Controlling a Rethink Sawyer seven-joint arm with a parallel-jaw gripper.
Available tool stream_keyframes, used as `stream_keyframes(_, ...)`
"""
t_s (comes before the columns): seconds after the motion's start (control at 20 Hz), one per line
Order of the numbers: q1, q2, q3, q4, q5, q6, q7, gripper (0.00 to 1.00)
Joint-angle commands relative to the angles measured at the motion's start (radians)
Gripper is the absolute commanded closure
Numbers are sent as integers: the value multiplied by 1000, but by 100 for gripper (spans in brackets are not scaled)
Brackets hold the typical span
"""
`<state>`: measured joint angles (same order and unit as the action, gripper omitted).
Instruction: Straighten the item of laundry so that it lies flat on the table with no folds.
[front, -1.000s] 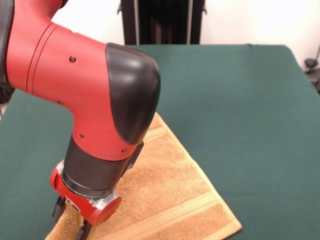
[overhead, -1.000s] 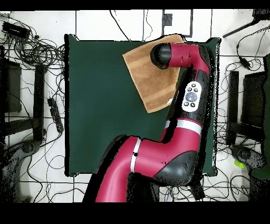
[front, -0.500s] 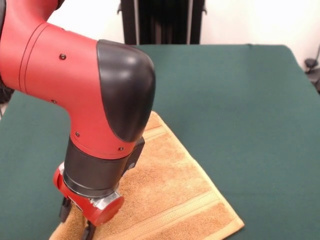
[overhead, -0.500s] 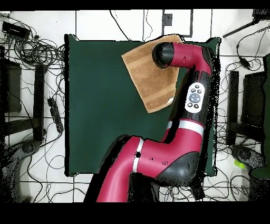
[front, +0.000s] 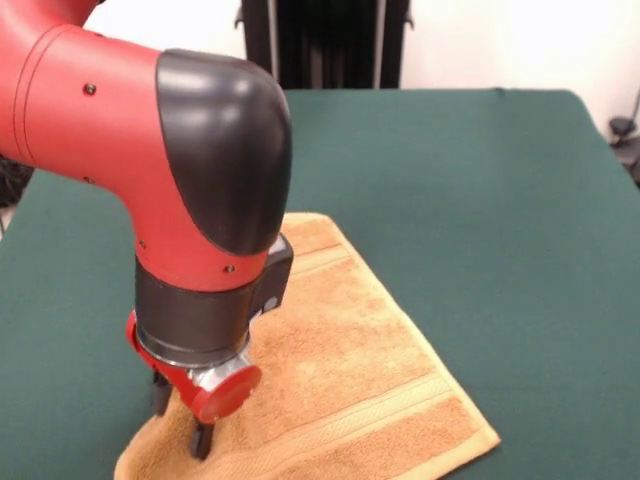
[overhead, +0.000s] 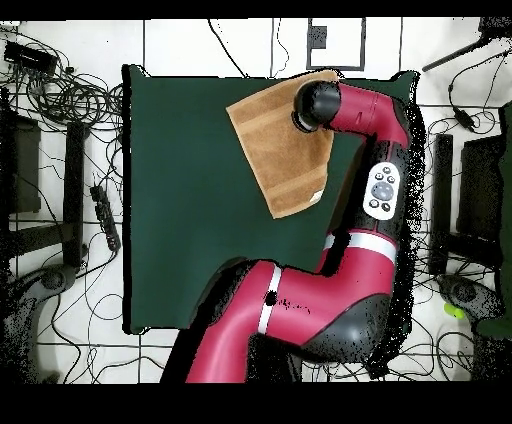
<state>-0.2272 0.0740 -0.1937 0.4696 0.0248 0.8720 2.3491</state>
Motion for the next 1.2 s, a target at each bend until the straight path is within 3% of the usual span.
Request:
stream_keyframes(0.05,25,-79,189,399,39,-3,-164,0)
stream_keyframes(0.3,12,-110,209,425,11,44,-208,0)
stream_keyframes(0.6,-25,-192,258,524,6,55,-249,0)
stream_keyframes(0.9,-57,-249,302,622,-23,-21,-246,0)
stream_keyframes(1.2,-78,-299,335,667,-54,-2,-272,0)
